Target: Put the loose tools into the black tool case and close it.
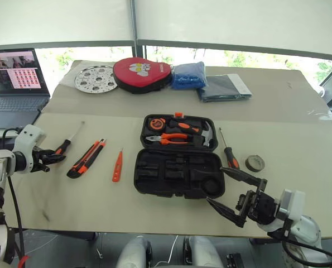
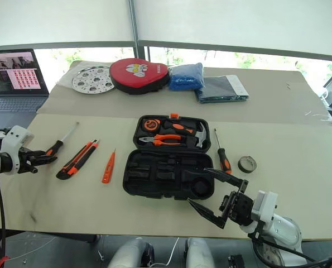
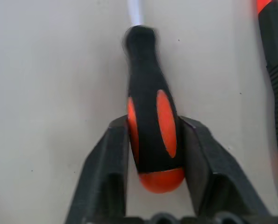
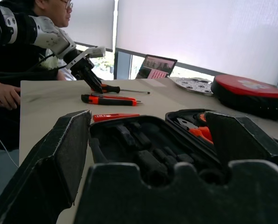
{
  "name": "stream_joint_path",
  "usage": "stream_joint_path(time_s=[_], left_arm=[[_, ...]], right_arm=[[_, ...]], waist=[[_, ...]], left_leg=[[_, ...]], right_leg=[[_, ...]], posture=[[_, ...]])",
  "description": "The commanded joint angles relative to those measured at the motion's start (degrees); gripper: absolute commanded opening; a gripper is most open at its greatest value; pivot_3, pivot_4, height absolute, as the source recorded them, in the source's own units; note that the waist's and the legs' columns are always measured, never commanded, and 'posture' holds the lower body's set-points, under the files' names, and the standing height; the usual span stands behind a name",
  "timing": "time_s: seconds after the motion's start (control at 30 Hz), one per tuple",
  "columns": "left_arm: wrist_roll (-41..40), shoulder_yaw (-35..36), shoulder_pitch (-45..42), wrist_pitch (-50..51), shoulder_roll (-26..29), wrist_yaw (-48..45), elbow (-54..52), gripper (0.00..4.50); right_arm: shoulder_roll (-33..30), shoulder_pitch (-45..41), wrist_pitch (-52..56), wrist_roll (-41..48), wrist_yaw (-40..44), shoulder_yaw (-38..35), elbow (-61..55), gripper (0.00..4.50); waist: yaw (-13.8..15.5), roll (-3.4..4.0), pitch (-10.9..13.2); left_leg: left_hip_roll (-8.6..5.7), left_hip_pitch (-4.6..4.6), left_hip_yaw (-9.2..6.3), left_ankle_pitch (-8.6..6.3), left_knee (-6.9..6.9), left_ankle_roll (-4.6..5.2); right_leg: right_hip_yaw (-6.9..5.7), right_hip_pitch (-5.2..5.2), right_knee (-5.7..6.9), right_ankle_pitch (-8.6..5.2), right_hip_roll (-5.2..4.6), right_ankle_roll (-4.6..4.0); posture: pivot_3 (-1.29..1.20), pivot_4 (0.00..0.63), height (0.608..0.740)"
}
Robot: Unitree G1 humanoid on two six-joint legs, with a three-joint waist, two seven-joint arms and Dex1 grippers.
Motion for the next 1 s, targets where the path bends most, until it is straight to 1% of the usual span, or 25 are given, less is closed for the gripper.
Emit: stream_joint_path(time_s=[0.03, 0.1, 0.17, 0.23, 0.3, 0.33, 0.4, 0.43, 0.47, 0.5, 0.53, 0.57, 0.67, 0.77, 0.83, 0.87, 1.0], left_arm=[[-0.96, 3.74, 1.34, -5.72, -0.89, -0.49, 0.63, 0.95], [-2.98, 7.91, 2.17, -9.84, -0.91, -0.42, 0.38, 0.95], [-6.3, 12.14, 3.32, -14.0, -0.65, -3.83, -2.35, 0.95], [-8.17, 13.94, 4.09, -15.33, -0.55, -6.76, -5.12, 0.95], [-10.4, 13.95, 3.96, -14.58, -0.95, -10.5, -11.21, 0.95], [-11.54, 12.04, 3.17, -12.73, -1.39, -12.87, -16.75, 0.95], [-12.49, 8.45, 1.62, -9.7, -2.3, -15.42, -24.62, 0.95], [-11.02, 5.07, 0.06, -8.68, -3.06, -15.93, -27.77, 0.95], [-8.82, 1.13, -1.55, -8.75, -4.13, -16.67, -30.95, 0.95], [-3.53, -4.62, -4.11, -8.22, -5.2, -16.19, -33.73, 0.95], [0.78, -8.92, -6.21, -8.84, -6.16, -15.74, -35.23, 0.95], [2.55, -12.26, -8.47, -6.94, -8.44, -14.83, -36.92, 0.95], [4.88, -19.06, -13.43, -2.27, -15.79, -13.33, -39.33, 0.95], [11.06, -25.2, -15.11, -4.94, -18.28, -13.75, -38.0, 0.95], [14.21, -27.69, -16.0, -5.72, -19.27, -12.71, -36.18, 0.95], [15.34, -28.54, -16.43, -6.15, -19.48, -12.77, -35.64, 0.95], [17.04, -30.06, -17.69, -2.78, -20.88, -13.57, -35.68, 0.95]], right_arm=[[0.14, 0.82, -2.28, -0.16, 0.02, -1.38, -0.94, 4.5], [-0.1, 1.38, -2.53, -0.24, -0.08, -1.72, -1.14, 4.5], [-0.8, 1.83, -2.71, 0.01, -0.24, -3.0, -1.06, 4.5], [-1.39, 1.99, -2.58, 0.32, -0.55, -4.2, -0.96, 4.5], [-2.54, 2.4, -2.31, 0.84, -0.17, -6.23, -0.51, 4.5], [-3.79, 2.75, -1.79, 1.27, 0.19, -8.02, -0.01, 4.5], [-5.76, 2.93, -0.95, 1.79, 0.63, -10.7, 1.07, 4.5], [-6.71, 2.45, -0.11, 2.3, 0.22, -12.13, 1.71, 4.5], [-8.03, 2.27, 0.7, 2.46, 0.44, -13.2, 2.22, 4.5], [-9.52, 2.14, 1.8, 2.68, 0.63, -14.33, 2.57, 4.5], [-10.61, 1.8, 3.06, 3.06, 0.36, -15.03, 2.6, 4.5], [-11.38, 1.24, 4.61, 3.66, -0.48, -15.7, 2.46, 4.5], [-12.93, 0.35, 8.17, 4.47, -1.68, -15.89, 1.15, 4.5], [-12.97, -0.2, 10.26, 4.25, -2.83, -15.4, -0.75, 4.5], [-12.56, -0.64, 11.51, 4.38, -3.91, -15.4, -1.98, 4.5], [-12.36, -0.51, 11.86, 4.32, -4.21, -15.36, -2.6, 4.5], [-11.13, 0.73, 12.6, 3.64, -5.18, -14.9, -4.79, 4.5]], waist=[[0.0, 0.0, 0.0], [0.0, -0.01, 0.01], [0.0, -0.23, 0.11], [0.01, -0.43, 0.12], [0.24, -0.45, 0.11], [0.42, -0.44, 0.12], [0.83, -0.45, 0.13], [0.96, -0.45, 0.13], [1.12, -0.45, 0.13], [1.32, -0.44, 0.13], [1.44, -0.42, 0.14], [1.47, -0.4, 0.14], [1.28, -0.4, 0.14], [0.26, -0.41, 0.15], [-0.28, -0.41, 0.15], [-0.36, -0.41, 0.16], [0.13, -0.41, 0.16]], left_leg=[[0.0, 0.0, 0.0, 0.0, 0.0, 0.0], [0.0, 0.0, -0.02, -0.01, 0.0, 0.01], [0.01, -0.03, -0.04, -0.01, 0.02, 0.02], [0.03, -0.07, -0.08, -0.01, 0.03, 0.01], [0.0, -0.07, -0.1, -0.03, 0.07, 0.03], [-0.03, -0.07, -0.1, -0.04, 0.08, 0.05], [-0.05, -0.12, -0.11, -0.08, 0.18, 0.11], [-0.06, -0.12, -0.11, -0.1, 0.22, 0.14], [-0.07, -0.12, -0.11, -0.11, 0.25, 0.15], [-0.07, -0.12, -0.11, -0.11, 0.3, 0.16], [-0.12, -0.11, -0.09, -0.12, 0.33, 0.19], [-0.12, -0.09, -0.03, -0.13, 0.36, 0.21], [-0.15, -0.07, 0.01, -0.15, 0.37, 0.27], [-0.07, -0.13, -0.01, -0.13, 0.39, 0.25], [-0.05, -0.12, -0.01, -0.13, 0.37, 0.25], [-0.04, -0.1, -0.01, -0.15, 0.36, 0.28], [-0.04, -0.12, -0.06, -0.34, 0.37, 0.63]], right_leg=[[0.0, 0.0, 0.0, 0.0, -0.01, 0.0], [-0.01, -0.01, 0.01, 0.0, -0.05, 0.0], [-0.04, -0.03, 0.02, 0.0, -0.09, 0.0], [-0.07, -0.08, 0.03, 0.01, -0.11, -0.01], [-0.11, -0.03, 0.02, 0.01, -0.21, -0.01], [-0.11, -0.02, 0.02, 0.01, -0.25, -0.01], [-0.14, 0.03, 0.01, 0.01, -0.28, 0.0], [-0.14, 0.04, 0.0, 0.01, -0.28, 0.0], [-0.14, 0.08, -0.01, 0.01, -0.28, 0.0], [-0.13, 0.12, 0.0, 0.01, -0.27, 0.01], [-0.11, 0.15, -0.01, 0.03, -0.26, 0.03], [-0.04, 0.15, 0.03, 0.05, -0.25, 0.06], [0.06, 0.2, 0.01, 0.07, -0.12, 0.1], [0.15, 0.09, -0.01, 0.07, 0.05, 0.09], [0.26, 0.04, -0.01, 0.05, 0.14, 0.07], [0.32, 0.02, -0.01, 0.05, 0.18, 0.07], [0.3, 0.03, 0.01, 0.04, 0.13, 0.08]], posture=[[0.0, 0.15, 0.74], [0.0, 0.15, 0.74], [0.0, 0.15, 0.74], [0.0, 0.15, 0.74], [0.0, 0.15, 0.74], [0.0, 0.15, 0.74], [0.0, 0.15, 0.74], [0.0, 0.15, 0.74], [0.0, 0.15, 0.74], [0.0, 0.15, 0.74], [0.0, 0.15, 0.74], [0.0, 0.15, 0.74], [0.0, 0.15, 0.74], [0.0, 0.15, 0.74], [0.0, 0.15, 0.74], [0.0, 0.15, 0.74], [0.0, 0.15, 0.74]])
